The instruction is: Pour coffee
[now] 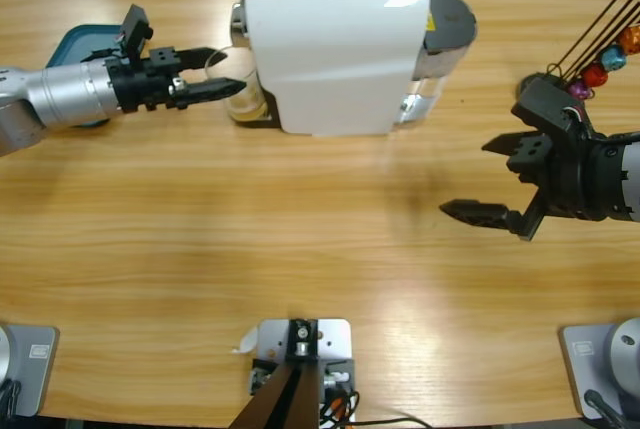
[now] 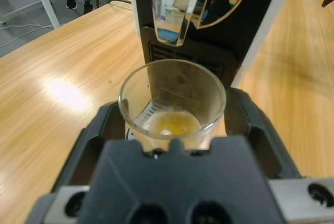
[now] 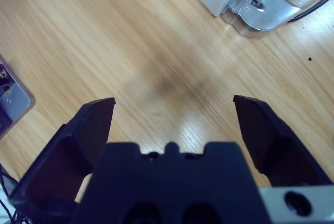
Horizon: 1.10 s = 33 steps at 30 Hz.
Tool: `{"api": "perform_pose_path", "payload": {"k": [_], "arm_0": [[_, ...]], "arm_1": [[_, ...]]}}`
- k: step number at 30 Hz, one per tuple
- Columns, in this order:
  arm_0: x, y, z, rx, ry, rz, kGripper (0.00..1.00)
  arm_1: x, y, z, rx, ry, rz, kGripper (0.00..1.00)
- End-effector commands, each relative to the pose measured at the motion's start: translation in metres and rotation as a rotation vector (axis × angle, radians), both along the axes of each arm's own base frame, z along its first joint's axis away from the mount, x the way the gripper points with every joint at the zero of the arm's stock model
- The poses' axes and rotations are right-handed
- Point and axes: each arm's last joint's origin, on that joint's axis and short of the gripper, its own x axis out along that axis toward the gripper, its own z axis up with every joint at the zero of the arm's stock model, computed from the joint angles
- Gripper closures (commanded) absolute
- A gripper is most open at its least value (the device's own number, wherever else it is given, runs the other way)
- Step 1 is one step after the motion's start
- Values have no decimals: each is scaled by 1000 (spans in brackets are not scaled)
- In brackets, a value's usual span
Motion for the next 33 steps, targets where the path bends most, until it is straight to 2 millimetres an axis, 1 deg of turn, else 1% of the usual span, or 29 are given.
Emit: {"api": "perform_pose_path", "payload": {"k": [1, 4, 5, 8, 13, 16, 23, 25, 27, 33], "arm_0": [[-13, 18, 30, -18, -74, 70, 906], [-19, 28, 42, -24, -101, 109, 906], [-20, 34, 43, -9, -94, 161, 906], [-26, 51, 38, 42, -48, 302, 906], [-38, 64, 28, 92, -4, 404, 902], [-45, 80, 32, 108, -8, 503, 902], [-43, 115, 39, 100, -22, 673, 902], [-41, 126, 36, 97, 0, 740, 902], [-36, 136, 29, 89, 41, 790, 897], [-27, 144, 20, 98, 70, 826, 883]], "arm_1": [[-2, 3, -5, -22, 31, 39, 0], [-2, 3, -5, -20, 32, 40, 0], [-2, 3, -5, -19, 31, 40, 0], [-3, 2, -4, -16, 29, 41, 0], [-3, 2, -3, -13, 28, 42, 0], [-4, 2, -3, -13, 28, 42, 0], [-4, 2, -3, -9, 30, 47, 0], [-4, 2, -3, -10, 31, 47, 0], [-4, 2, -3, -10, 31, 47, 0], [-3, 2, -4, -12, 34, 47, 0]]}}
